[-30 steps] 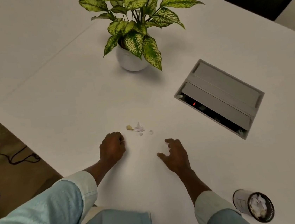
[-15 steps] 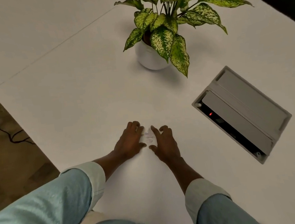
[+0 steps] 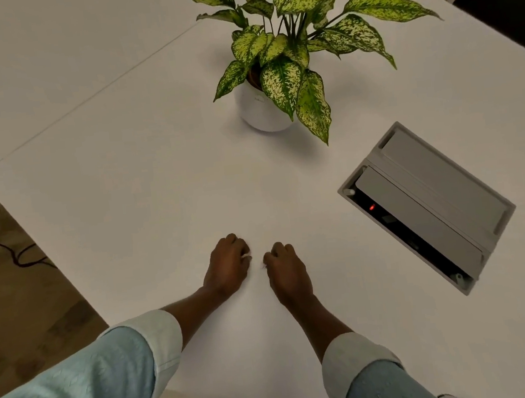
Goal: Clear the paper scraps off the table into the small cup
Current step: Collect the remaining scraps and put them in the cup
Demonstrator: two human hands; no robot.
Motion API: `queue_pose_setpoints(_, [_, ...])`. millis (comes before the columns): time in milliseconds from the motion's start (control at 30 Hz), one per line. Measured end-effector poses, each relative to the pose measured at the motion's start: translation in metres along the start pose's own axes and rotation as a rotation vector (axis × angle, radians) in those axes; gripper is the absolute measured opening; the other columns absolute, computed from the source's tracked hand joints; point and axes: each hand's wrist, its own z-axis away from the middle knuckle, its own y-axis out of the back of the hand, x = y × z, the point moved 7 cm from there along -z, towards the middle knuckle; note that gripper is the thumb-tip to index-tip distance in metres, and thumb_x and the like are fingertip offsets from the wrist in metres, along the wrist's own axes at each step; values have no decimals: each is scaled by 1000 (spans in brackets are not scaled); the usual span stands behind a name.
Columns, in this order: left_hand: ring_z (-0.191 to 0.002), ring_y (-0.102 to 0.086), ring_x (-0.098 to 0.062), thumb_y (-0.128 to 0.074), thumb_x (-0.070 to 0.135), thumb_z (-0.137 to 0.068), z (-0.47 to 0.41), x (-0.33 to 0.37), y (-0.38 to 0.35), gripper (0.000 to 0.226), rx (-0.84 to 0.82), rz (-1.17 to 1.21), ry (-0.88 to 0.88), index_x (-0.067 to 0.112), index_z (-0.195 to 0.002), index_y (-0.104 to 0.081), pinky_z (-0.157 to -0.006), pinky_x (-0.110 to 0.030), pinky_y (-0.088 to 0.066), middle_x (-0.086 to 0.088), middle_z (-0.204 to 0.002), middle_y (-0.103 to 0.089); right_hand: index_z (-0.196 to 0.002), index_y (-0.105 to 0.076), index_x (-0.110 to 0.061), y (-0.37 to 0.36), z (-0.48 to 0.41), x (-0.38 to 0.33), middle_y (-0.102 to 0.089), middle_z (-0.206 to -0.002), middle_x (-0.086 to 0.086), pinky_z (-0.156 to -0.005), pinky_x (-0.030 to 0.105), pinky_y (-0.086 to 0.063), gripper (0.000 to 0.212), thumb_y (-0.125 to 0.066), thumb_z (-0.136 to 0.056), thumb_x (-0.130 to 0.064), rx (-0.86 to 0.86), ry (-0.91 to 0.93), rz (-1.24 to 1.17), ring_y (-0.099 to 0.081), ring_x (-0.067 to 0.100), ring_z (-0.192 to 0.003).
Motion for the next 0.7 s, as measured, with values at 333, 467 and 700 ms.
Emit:
queue_pose_setpoints(333, [-66,-74,-18,-83,6,-82,53,4,-16,9,-115,660,519,11,-86,-77,-59,-23,-58,-7,-74,-76,-79,-80,-26,15,97,60,-72,-83,-11,-71,25,-53,8,-84,-75,-20,117,-555,-542,-65,2,-72])
queue_pose_setpoints(467, [-75,-75,-24,-78,0,-84,85,23,-38,19,-245,935,639,10,-100,-80,-74,-31,-63,-15,-87,-79,-74,-77,-28,43,149,64,-72,-77,-16,-70,22,-56,14,-89,-74,-20,216,-605,-645,-68,-2,-72])
queue_pose_setpoints(700, [-83,-72,-27,-62,3,-87,140,79,-75,21,-542,1258,874,1,-96,-80,-78,-38,-62,-16,-95,-78,-85,-74,-31,76,181,16,-68,-86,-16,-70,18,-54,23,-77,-81,-9,257,-394,-578,-68,0,-78])
